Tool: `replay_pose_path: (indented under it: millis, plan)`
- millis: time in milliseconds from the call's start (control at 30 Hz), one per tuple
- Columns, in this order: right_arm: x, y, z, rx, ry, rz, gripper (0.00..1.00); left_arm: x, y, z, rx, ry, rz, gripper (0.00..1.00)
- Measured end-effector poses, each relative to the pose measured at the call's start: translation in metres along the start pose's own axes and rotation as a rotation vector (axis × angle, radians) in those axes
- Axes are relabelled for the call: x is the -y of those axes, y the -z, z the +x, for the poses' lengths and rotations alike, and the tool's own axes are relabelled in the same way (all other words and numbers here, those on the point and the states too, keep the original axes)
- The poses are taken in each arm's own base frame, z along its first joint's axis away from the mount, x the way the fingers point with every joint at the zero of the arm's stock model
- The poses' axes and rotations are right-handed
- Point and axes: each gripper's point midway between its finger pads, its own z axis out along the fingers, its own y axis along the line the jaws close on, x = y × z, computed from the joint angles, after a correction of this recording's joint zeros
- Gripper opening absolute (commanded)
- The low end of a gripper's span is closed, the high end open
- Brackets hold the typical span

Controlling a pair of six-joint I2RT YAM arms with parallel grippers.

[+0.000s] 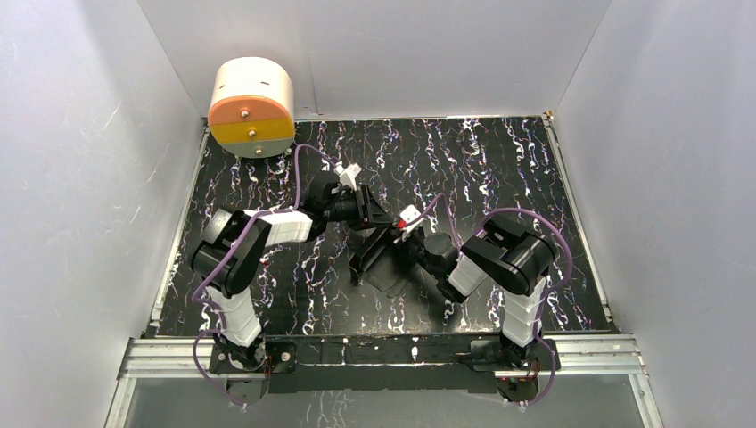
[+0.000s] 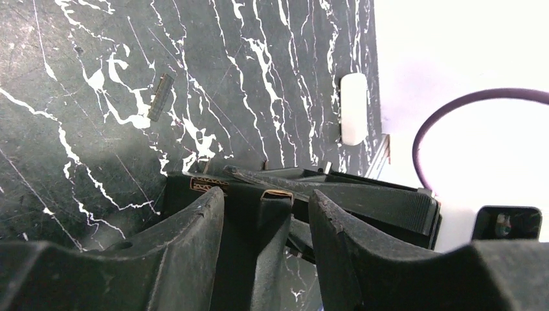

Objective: Fold the paper box
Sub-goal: Fold the paper box at the center of the board.

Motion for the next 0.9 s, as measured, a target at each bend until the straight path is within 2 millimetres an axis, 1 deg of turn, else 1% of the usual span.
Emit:
replay_pose_path:
  millis: [100, 300, 500, 800, 900]
  plan:
    - [0.001, 0.001, 0.000, 0.002, -0.001, 0.026, 0.22, -0.001, -0.004, 0.001, 0.009, 0.044, 0.026, 0.47]
    - [0.006, 0.004, 0.000, 0.025, -0.009, 0.097, 0.21, 0.000, -0.003, 0.002, 0.034, 0.100, 0.053, 0.43]
    - [0.010, 0.005, -0.001, 0.031, -0.015, 0.161, 0.19, 0.002, -0.005, 0.001, 0.063, 0.149, 0.079, 0.42]
    - [0.016, 0.008, -0.001, 0.032, -0.049, 0.235, 0.19, 0.006, -0.007, -0.001, 0.098, 0.212, 0.117, 0.43]
    - [0.016, 0.008, -0.001, 0.033, -0.052, 0.237, 0.19, 0.006, -0.006, -0.002, 0.100, 0.212, 0.118, 0.45]
